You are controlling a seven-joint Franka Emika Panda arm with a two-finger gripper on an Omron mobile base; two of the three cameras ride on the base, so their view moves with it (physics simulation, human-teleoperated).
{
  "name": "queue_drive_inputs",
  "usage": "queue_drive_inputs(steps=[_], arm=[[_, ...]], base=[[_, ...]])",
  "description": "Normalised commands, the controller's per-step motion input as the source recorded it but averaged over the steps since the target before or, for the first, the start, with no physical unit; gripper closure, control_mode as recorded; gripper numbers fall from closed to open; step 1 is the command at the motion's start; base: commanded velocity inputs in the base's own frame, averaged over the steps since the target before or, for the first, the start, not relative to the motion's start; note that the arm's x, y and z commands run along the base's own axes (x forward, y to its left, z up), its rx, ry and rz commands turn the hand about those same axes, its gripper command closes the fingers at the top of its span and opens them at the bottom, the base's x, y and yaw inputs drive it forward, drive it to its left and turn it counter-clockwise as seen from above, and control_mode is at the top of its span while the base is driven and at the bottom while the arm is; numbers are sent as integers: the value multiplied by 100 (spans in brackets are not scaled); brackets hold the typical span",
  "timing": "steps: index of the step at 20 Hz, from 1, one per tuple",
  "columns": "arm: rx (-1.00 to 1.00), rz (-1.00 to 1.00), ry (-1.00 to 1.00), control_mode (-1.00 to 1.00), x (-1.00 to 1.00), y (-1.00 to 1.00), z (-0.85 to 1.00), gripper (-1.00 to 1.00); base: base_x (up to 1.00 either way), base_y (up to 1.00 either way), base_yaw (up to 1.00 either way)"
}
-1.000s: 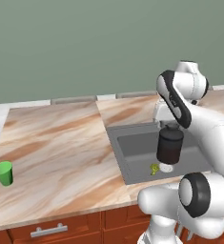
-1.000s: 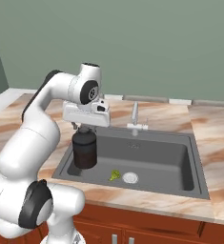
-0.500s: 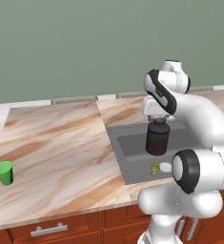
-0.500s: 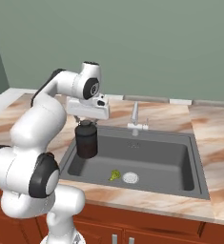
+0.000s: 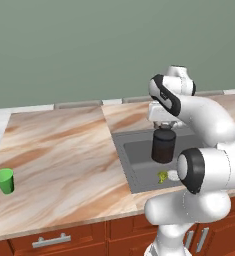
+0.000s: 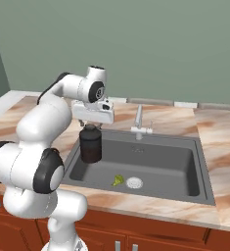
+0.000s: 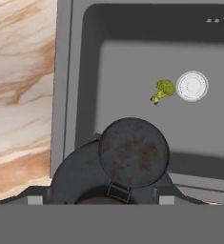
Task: Pick the jug and cup and place them in the sink. Then turn on the water.
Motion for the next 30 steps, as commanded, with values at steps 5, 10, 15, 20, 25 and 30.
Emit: queue_drive_inputs(steps=[5, 10, 15, 20, 25, 30], arm=[[0, 0, -7, -100, 11, 0, -56, 100], [0, 0, -6, -100, 13, 0, -50, 100], [0, 0, -3, -100, 17, 0, -51, 100], [0, 0, -4, -100, 37, 0, -34, 100], [0, 0, -1, -100, 41, 0, -27, 100], [0, 0, 0, -100, 17, 0, -21, 100]], base=[[0, 0, 0], [0, 0, 0], [0, 0, 0], [0, 0, 0], [0, 0, 0], [0, 0, 0]])
